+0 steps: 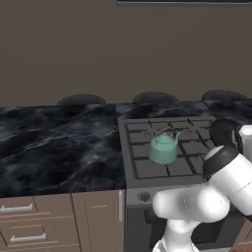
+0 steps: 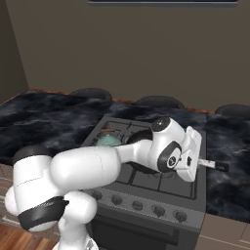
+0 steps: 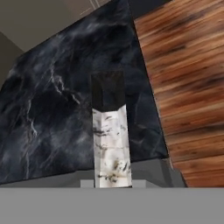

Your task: Pick the pan from the cabinet and place it on the stove. Then turn on the stove burner for the pan.

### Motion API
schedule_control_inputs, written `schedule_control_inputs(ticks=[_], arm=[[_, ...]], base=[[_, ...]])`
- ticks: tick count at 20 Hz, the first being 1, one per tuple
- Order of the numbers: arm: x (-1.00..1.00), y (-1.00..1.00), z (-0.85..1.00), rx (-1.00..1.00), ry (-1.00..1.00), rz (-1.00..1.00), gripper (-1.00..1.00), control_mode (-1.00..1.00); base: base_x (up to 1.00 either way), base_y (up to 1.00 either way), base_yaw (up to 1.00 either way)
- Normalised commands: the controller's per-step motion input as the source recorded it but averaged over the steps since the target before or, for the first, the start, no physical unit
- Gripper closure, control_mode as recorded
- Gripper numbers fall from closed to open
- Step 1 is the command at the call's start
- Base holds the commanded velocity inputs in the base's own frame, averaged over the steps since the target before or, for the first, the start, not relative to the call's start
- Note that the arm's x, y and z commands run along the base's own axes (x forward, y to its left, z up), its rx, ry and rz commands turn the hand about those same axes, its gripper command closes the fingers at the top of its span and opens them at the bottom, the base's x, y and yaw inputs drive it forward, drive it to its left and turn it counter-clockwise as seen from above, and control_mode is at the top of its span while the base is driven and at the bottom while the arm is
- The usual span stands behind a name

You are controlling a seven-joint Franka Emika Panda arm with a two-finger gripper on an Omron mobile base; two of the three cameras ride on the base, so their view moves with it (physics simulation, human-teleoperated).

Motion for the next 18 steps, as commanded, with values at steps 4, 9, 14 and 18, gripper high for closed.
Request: schedule_control_inputs(ticks=[4,9,14,18], arm=[[0.26,0.00,-0.12,0.00,0.14,0.00,1.00,-1.00],[0.28,0.00,-0.11,0.00,0.17,0.00,1.00,-1.00],[0.21,0.00,-0.23,0.00,0.15,0.04,1.00,-1.00],[0.04,-0.03,-0.36,0.00,0.03,0.04,1.00,-1.00]], base=[[0.00,0.00,0.00],[0.00,0.00,0.00],[0.00,0.00,0.00],[0.00,0.00,0.00]])
